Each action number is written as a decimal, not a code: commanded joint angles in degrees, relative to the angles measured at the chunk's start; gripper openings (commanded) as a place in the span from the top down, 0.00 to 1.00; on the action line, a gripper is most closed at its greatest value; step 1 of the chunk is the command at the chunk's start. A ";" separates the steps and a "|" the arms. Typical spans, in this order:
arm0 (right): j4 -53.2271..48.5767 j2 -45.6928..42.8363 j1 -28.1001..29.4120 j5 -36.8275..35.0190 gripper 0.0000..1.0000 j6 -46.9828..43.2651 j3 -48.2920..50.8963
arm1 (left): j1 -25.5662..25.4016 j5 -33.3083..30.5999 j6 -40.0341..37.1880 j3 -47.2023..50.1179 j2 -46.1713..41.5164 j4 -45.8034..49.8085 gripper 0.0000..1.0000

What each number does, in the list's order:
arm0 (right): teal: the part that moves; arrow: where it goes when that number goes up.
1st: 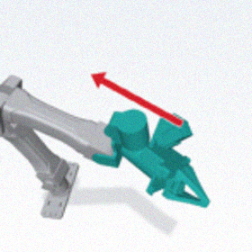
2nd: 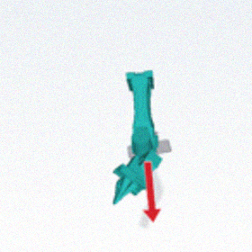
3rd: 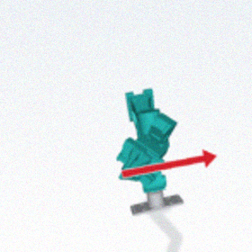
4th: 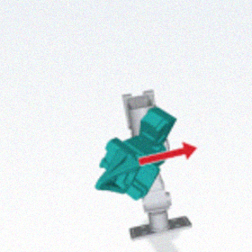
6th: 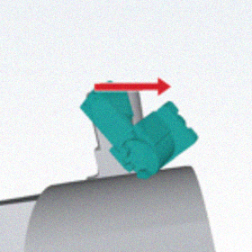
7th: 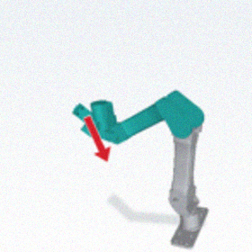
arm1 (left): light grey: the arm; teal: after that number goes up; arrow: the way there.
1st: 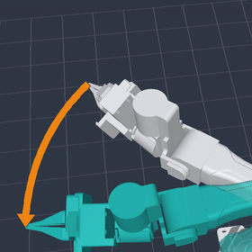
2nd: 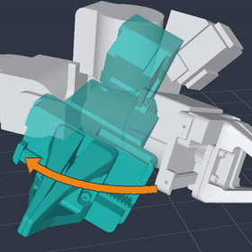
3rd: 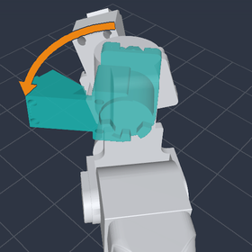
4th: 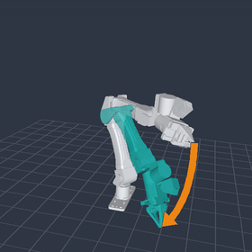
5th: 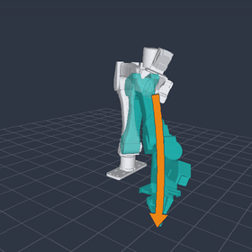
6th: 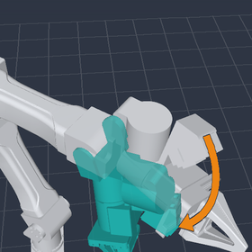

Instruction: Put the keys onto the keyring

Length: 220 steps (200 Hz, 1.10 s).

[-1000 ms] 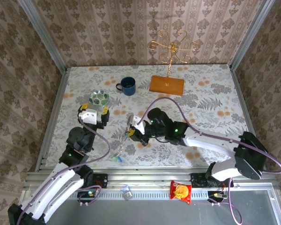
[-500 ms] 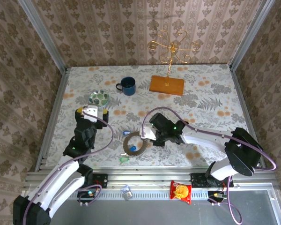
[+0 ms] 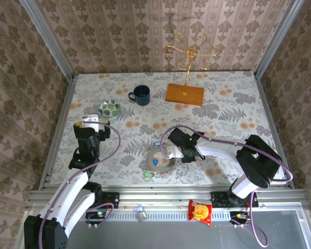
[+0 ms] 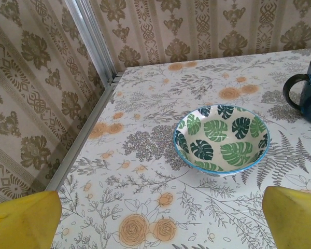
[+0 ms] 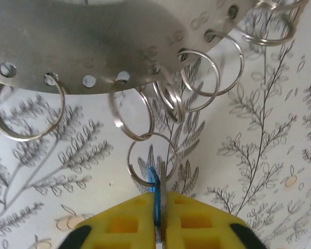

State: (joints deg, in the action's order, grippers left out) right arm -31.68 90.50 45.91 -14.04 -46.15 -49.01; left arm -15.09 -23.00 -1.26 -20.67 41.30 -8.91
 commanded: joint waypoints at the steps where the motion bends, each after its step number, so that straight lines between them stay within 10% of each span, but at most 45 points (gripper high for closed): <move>1: -3.47 0.05 -0.77 -4.24 0.76 -1.32 -0.20 | 1.06 1.30 -0.36 -1.17 0.22 0.42 0.00; 69: -3.38 -10.20 -6.93 11.54 0.49 10.03 -2.46 | 4.23 2.45 -3.21 -2.10 6.72 -3.60 0.00; 72: -2.03 -12.15 -7.88 13.12 0.41 11.61 -2.14 | 4.32 2.52 -3.26 -2.04 7.02 -4.03 0.00; 76: 0.17 -14.45 -9.23 15.82 0.05 14.07 -1.47 | 4.49 2.53 -3.36 -1.97 7.49 -4.60 0.00; 79: 3.05 -15.99 -10.36 17.53 0.01 16.21 -0.73 | 4.60 2.59 -3.46 -1.93 7.84 -5.07 0.00; 100: 22.40 -26.07 -18.53 23.46 0.00 33.47 7.33 | 5.40 3.61 -3.95 -1.41 10.03 -7.85 0.00; 127: 34.26 -30.89 -26.07 11.87 0.00 46.73 14.17 | 5.76 4.88 -4.16 -0.51 12.10 -9.73 0.00; 220: 81.32 -12.43 -37.66 1.55 0.00 42.33 29.88 | 9.27 10.56 -1.36 3.47 24.77 -25.41 0.00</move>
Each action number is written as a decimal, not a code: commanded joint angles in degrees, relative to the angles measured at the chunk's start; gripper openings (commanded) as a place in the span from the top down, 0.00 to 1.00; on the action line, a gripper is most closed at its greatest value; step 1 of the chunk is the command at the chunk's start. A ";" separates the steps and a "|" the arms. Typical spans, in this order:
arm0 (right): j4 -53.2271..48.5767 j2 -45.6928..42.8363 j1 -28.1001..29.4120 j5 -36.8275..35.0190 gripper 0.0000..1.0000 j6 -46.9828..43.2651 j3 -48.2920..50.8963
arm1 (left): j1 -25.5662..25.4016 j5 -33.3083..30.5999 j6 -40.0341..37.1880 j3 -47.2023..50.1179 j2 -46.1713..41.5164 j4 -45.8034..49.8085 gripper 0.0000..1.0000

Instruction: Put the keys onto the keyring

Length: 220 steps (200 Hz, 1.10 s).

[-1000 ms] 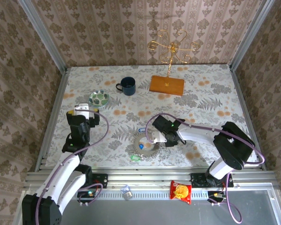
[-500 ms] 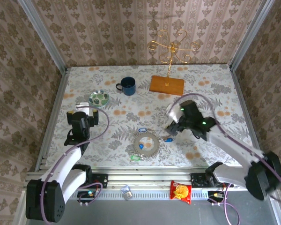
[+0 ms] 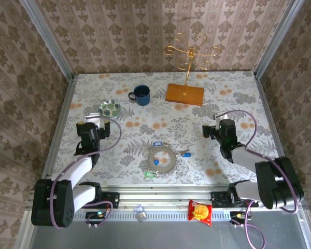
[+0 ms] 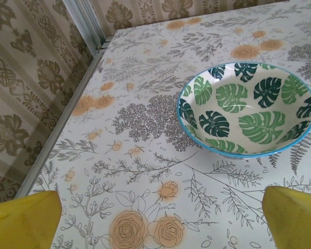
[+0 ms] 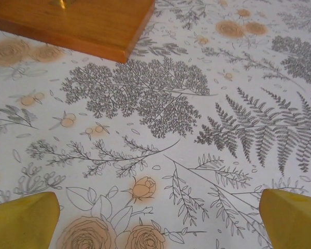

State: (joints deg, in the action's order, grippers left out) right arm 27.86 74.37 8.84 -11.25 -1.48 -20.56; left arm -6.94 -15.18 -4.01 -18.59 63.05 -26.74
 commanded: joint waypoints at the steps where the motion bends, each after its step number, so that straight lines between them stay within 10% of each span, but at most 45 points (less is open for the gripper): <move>1: 22.27 4.00 -0.58 -1.28 0.00 -2.41 1.45 | 1.13 2.85 1.34 1.42 3.21 -7.95 0.00; 45: 33.08 14.24 -5.59 6.55 0.00 0.86 2.61 | 2.02 5.06 0.07 1.12 10.74 -17.75 0.00; 107: 20.58 13.21 -8.05 9.04 0.00 3.06 -3.00 | 1.76 7.18 -3.17 3.00 28.37 -42.87 0.00; 220: 20.48 13.17 -8.05 8.96 0.00 3.06 -3.00 | 2.48 1.47 0.26 -2.28 26.60 -29.90 0.00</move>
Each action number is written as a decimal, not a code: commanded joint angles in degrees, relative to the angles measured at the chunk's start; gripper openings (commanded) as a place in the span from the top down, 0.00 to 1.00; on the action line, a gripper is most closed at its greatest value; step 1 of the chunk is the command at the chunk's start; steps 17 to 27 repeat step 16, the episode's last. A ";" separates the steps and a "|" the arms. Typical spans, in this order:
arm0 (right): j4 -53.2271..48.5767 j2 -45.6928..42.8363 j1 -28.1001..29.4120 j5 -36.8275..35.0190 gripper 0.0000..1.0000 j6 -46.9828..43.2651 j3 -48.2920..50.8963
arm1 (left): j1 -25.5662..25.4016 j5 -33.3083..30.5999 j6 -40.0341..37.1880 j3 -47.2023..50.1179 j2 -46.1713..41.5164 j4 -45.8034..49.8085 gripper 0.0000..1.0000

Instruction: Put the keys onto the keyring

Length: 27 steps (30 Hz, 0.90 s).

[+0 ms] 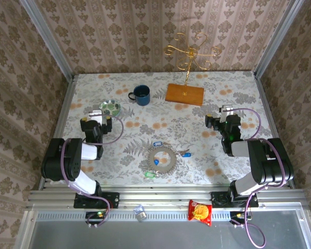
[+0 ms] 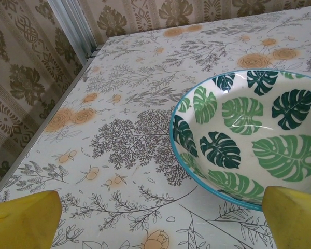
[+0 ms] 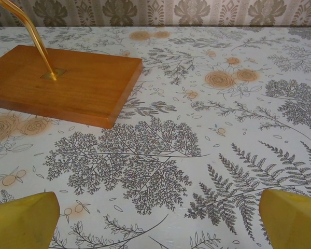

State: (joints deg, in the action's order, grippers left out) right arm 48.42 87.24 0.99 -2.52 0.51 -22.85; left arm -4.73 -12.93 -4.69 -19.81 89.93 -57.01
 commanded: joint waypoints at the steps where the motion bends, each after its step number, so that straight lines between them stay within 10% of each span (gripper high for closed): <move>1: -0.08 0.30 -0.16 0.24 0.00 1.07 -0.70 | 0.26 -0.78 0.97 -1.04 -0.28 0.35 0.00; 27: 0.17 0.25 -0.07 -0.13 0.00 0.98 -0.55 | 2.14 3.51 1.95 -1.70 -0.71 2.40 0.00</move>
